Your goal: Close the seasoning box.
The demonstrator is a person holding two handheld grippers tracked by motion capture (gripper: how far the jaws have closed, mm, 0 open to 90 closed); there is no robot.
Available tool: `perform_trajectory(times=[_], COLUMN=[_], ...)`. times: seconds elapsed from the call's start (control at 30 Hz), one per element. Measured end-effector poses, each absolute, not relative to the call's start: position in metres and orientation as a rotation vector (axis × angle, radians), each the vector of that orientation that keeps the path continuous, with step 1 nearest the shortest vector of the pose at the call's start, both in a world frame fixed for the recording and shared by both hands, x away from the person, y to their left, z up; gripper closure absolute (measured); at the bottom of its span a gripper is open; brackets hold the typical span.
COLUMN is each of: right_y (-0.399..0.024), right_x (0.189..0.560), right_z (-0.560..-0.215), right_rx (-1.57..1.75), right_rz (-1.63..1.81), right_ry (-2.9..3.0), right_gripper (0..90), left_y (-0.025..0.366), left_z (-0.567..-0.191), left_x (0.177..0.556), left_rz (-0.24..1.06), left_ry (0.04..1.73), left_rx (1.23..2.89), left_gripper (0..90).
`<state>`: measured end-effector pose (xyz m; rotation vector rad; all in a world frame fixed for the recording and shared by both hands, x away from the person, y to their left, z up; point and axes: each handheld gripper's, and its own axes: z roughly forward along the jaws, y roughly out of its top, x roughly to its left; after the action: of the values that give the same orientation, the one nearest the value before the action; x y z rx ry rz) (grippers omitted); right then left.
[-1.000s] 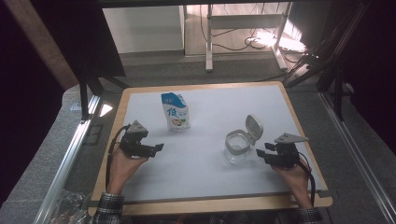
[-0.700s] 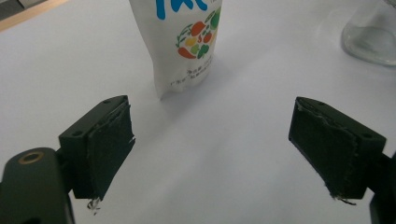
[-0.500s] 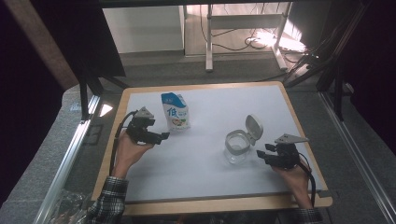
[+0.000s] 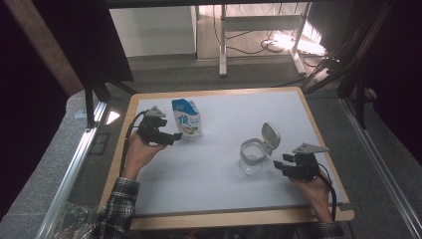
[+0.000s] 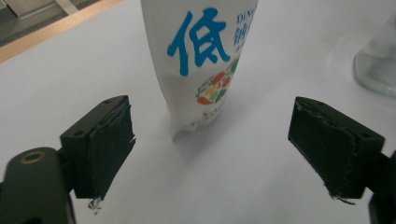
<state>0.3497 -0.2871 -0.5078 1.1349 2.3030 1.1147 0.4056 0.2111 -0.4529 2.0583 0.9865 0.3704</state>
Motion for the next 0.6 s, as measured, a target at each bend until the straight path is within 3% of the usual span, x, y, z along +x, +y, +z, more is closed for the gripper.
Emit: perform_trajectory(times=[0.6], right_y=[-0.287], right_x=[0.351], right_z=[-0.512], right_rx=[1.144], right_rz=[1.095], right_ry=[2.319], right_gripper=[48.3], left_y=[0.208], left_z=[-0.442], left_x=[0.436], left_rz=[0.402], left_ry=[0.967], left_rx=[2.093], left_gripper=[34.0])
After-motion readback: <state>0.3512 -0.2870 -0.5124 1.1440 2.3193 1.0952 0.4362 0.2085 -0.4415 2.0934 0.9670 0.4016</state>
